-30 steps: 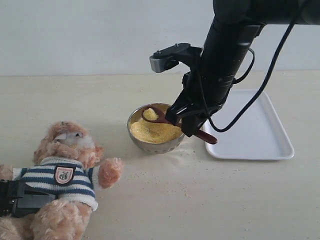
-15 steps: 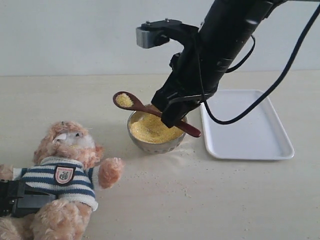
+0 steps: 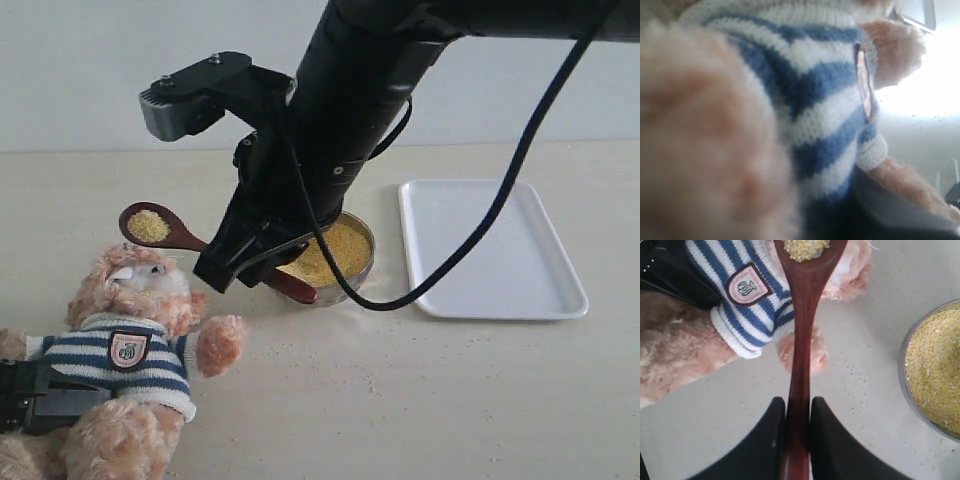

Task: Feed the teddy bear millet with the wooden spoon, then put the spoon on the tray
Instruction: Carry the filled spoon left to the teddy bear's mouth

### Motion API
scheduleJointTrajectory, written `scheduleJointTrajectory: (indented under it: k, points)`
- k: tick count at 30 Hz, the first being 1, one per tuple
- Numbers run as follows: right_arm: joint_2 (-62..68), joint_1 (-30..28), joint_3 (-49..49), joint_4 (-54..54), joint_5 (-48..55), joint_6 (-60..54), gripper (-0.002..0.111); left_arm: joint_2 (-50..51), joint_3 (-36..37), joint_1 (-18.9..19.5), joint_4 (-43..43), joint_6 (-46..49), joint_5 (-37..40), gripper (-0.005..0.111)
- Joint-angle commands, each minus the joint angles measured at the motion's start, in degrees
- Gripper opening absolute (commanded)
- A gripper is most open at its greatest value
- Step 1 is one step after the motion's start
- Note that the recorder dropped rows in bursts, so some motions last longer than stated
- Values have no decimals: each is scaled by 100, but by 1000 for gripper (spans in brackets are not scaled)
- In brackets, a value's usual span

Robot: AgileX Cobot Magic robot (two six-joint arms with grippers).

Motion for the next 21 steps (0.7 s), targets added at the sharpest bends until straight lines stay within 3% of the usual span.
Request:
scheduleJointTrajectory:
  k: [1,7,12,21]
  points:
    - [149,191,-152,-248,-183,267,0,-4,6,5,-72,13,93,7]
    - [716,204,-761,-400,52,390,0,-4,6,5,-72,13,93,7]
    - [924,635,-831,-1855,283,821,0,-4,6,5,-72,13,93,7]
    - [1099,849,-831,-2150,-272,929,0,-4,6,5,-72,13,93,7]
